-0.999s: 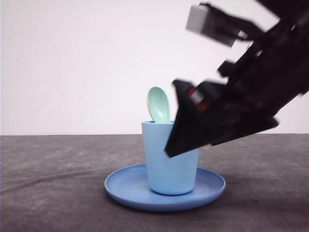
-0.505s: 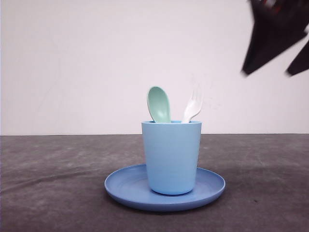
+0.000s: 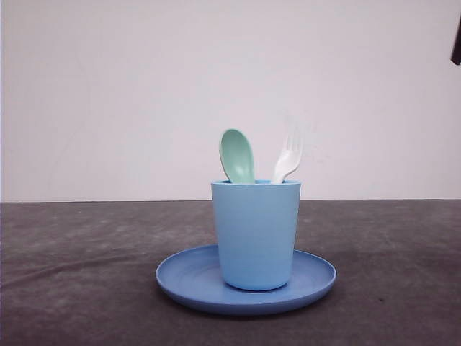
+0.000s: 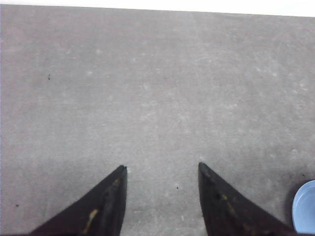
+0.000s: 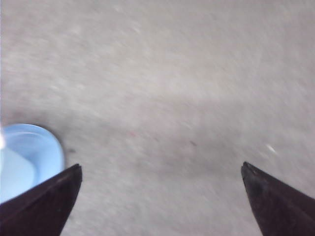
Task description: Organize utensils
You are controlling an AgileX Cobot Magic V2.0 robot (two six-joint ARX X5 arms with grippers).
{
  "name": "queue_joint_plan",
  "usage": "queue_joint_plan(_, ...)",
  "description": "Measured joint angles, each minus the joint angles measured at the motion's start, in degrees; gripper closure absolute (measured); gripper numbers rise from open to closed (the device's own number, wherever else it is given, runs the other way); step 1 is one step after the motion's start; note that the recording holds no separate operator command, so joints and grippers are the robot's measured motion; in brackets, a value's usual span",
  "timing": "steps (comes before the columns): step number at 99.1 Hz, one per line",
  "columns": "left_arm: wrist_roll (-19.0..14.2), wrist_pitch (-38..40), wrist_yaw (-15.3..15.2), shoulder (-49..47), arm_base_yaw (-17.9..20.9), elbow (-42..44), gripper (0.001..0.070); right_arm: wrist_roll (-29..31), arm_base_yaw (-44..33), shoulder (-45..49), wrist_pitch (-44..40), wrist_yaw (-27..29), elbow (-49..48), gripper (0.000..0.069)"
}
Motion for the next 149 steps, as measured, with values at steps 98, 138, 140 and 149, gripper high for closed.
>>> queue_joint_plan(98, 0.2, -2.0, 0.0, 0.0, 0.0, 0.0, 0.0691, -0.7, -0.5, 0.0, -1.9, 1.9, 0.0, 0.069)
queue_joint_plan(138, 0.2, -2.0, 0.0, -0.1, -0.1, 0.0, 0.0691, -0.7, -0.5, 0.0, 1.3, 1.9, 0.0, 0.069)
queue_joint_plan(140, 0.2, -2.0, -0.1, -0.2, -0.2, 0.0, 0.0691, -0.7, -0.5, 0.0, 1.3, 1.9, 0.0, 0.069)
queue_joint_plan(149, 1.1, -1.4, -2.9, -3.0, -0.4, -1.5, 0.0691, -0.7, -0.5, 0.0, 1.3, 1.9, 0.0, 0.069)
